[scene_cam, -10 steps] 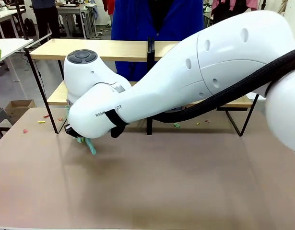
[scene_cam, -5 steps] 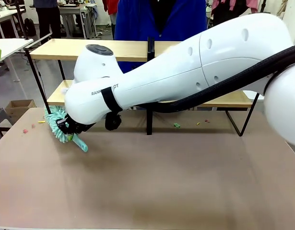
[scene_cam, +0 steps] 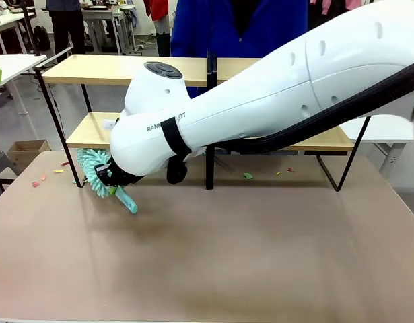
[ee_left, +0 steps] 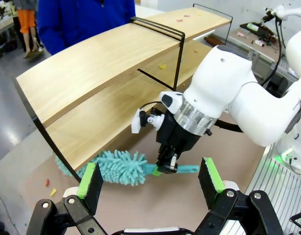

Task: Clean the shelves.
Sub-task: Clean a randomly selected level of the Shelf with the Duster.

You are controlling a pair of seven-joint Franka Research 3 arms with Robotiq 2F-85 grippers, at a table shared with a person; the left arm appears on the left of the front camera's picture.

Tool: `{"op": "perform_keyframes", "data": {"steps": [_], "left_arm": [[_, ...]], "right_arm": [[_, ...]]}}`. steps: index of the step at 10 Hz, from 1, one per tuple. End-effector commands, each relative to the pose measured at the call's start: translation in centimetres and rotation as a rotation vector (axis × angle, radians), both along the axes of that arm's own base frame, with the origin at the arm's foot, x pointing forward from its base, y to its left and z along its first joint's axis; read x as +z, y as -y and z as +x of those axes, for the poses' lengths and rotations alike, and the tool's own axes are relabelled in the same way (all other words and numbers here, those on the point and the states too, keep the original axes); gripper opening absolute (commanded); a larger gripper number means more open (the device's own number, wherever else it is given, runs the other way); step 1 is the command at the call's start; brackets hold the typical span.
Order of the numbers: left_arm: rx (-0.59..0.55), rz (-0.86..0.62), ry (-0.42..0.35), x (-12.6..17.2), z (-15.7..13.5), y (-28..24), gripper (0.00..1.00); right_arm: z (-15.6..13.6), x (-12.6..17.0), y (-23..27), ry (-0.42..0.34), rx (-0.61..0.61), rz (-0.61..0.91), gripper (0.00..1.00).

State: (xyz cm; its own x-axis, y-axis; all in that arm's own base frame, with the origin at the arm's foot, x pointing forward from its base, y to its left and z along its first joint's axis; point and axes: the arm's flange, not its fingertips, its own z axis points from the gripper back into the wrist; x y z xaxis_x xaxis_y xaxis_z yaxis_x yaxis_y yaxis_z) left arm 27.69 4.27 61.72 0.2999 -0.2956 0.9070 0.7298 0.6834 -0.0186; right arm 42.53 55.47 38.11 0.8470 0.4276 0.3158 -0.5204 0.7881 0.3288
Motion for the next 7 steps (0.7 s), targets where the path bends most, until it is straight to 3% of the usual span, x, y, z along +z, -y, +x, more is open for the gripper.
{"op": "perform_keyframes", "data": {"steps": [1, 3, 5, 7], "left_arm": [[-0.014, -0.004, 0.007, -0.1, 0.1, 0.0, 1.00], [-0.014, -0.004, 0.007, -0.1, 0.1, 0.0, 1.00], [-0.014, -0.004, 0.007, -0.1, 0.1, 0.0, 1.00], [-0.014, -0.004, 0.007, -0.1, 0.1, 0.0, 1.00]], "right_arm": [[-2.3, 1.1, 4.4, -0.009, 0.002, 0.027, 0.12], [-4.2, 2.4, 8.6, -0.032, -0.004, 0.014, 0.12], [-7.4, 4.6, 16.0, -0.163, 0.107, 0.014, 0.12], [-10.9, 7.0, 23.7, -0.214, 0.135, 0.036, 0.12]]}}
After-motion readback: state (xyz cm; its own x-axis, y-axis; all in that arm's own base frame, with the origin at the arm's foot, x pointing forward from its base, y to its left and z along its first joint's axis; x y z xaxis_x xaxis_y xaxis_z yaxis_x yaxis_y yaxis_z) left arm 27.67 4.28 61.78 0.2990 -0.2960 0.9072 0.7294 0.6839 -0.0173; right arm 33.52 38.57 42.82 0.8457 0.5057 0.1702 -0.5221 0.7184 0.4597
